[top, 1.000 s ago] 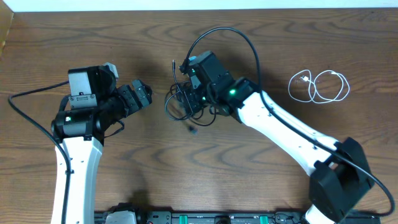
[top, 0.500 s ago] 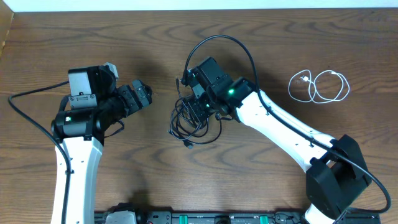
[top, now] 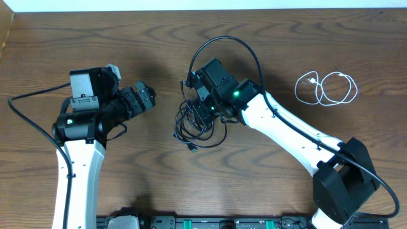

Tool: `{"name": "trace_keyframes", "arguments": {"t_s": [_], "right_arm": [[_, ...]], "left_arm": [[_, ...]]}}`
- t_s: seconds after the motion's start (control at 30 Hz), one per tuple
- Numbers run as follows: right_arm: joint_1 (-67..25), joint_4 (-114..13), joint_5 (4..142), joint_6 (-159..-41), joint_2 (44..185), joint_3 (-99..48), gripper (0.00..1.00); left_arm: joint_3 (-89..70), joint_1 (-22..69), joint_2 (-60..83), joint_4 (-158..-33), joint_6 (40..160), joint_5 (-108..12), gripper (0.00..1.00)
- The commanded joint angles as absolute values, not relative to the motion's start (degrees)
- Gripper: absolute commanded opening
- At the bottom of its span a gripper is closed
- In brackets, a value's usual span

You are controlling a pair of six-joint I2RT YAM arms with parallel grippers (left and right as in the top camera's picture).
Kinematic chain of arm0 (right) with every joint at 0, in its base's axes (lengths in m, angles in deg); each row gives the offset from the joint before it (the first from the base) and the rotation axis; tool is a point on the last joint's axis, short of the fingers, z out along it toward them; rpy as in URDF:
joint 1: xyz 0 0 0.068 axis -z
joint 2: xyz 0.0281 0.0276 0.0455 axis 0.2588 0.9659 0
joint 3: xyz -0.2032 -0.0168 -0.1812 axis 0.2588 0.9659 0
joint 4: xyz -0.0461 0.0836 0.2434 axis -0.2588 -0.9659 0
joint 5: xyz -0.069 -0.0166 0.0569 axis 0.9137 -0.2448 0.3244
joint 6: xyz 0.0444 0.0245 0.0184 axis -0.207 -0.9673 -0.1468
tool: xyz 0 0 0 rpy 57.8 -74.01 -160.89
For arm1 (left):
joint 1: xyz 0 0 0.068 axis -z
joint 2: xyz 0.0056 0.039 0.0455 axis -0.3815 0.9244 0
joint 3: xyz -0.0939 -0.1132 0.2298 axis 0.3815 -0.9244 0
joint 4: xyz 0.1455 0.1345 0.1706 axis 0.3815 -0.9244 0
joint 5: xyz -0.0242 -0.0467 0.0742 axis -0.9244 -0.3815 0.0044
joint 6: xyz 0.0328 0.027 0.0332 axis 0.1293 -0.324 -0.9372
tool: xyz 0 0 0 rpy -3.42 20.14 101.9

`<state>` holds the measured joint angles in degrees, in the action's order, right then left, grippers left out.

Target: Untangle cables

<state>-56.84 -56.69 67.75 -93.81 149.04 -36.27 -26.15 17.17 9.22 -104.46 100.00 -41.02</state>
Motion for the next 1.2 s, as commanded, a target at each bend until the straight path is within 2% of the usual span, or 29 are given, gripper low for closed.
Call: {"name": "trace_keyframes", "arguments": {"t_s": [0.0,1.17], "right_arm": [[-56.56,-56.49,67.45,-92.76,149.24,-36.55,0.01],[-56.19,-56.05,67.38,-95.29,149.24,-36.55,0.01]], "left_arm": [[-25.41,17.02,9.15,-104.61,100.48,-40.23,0.99],[-25.41,17.02,9.15,-104.61,100.48,-40.23,0.99]]}}
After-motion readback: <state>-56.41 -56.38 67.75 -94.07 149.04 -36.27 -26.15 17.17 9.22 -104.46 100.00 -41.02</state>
